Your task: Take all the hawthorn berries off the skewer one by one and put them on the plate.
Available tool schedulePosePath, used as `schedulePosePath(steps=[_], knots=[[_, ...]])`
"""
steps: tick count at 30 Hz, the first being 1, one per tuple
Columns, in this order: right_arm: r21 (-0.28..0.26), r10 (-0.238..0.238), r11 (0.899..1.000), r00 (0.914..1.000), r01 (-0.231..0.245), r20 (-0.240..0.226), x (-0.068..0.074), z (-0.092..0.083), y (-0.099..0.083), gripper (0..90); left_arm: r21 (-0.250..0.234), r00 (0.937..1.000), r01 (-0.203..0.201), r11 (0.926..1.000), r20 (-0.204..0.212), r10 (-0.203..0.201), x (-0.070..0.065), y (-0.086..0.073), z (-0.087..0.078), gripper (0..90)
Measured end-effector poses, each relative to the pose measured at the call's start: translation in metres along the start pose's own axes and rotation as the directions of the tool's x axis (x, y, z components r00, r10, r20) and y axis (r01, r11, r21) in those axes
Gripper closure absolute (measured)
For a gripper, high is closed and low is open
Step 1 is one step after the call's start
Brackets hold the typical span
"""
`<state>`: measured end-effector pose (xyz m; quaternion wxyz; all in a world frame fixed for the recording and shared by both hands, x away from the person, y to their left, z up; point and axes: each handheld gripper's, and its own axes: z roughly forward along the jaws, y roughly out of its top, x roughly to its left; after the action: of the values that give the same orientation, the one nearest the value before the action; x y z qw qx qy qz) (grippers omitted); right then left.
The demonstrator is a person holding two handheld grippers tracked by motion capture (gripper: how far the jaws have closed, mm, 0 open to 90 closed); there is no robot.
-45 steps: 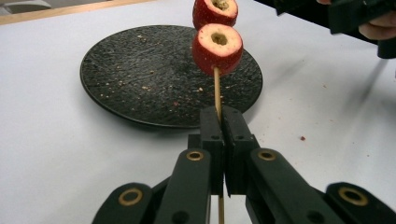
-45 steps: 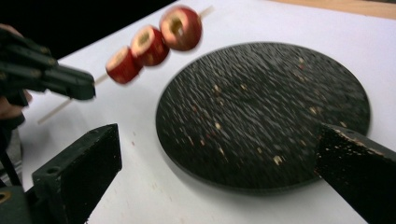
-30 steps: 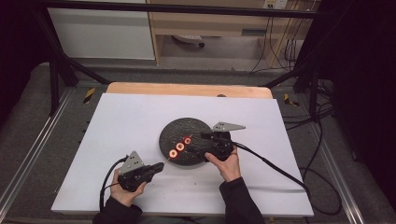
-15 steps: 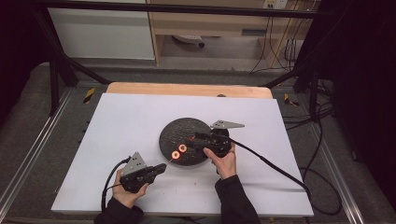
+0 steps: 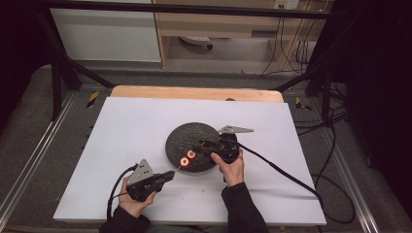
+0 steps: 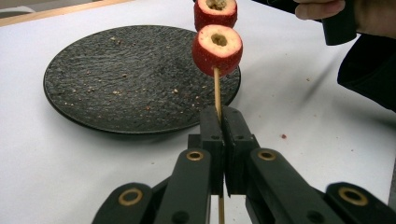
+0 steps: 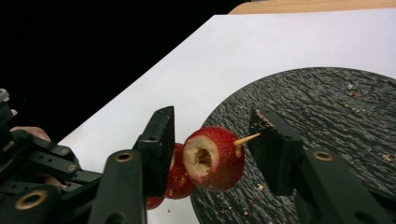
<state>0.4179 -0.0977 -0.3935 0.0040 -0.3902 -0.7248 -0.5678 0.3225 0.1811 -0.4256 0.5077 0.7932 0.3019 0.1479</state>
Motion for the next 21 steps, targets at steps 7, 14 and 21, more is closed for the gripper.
schedulePosePath(steps=[7,14,21], knots=[[-0.001,0.026,1.000,0.9996,-0.026,-0.011,-0.0006,-0.0024,0.0008,59.4,-0.003,1.0000,-0.004,1.0000,0.000,0.004,-0.0003,-0.0004,0.0000,87.9],[0.007,0.055,0.998,0.9982,-0.055,-0.023,-0.0041,-0.0039,-0.0013,58.9,-0.008,1.0000,-0.007,0.9999,-0.005,0.007,-0.0014,-0.0004,-0.0002,87.9],[0.004,0.073,0.997,0.9969,-0.073,-0.030,-0.0049,-0.0045,0.0000,62.1,-0.012,0.9999,-0.009,0.9999,-0.005,0.009,-0.0016,-0.0005,-0.0001,87.9]])
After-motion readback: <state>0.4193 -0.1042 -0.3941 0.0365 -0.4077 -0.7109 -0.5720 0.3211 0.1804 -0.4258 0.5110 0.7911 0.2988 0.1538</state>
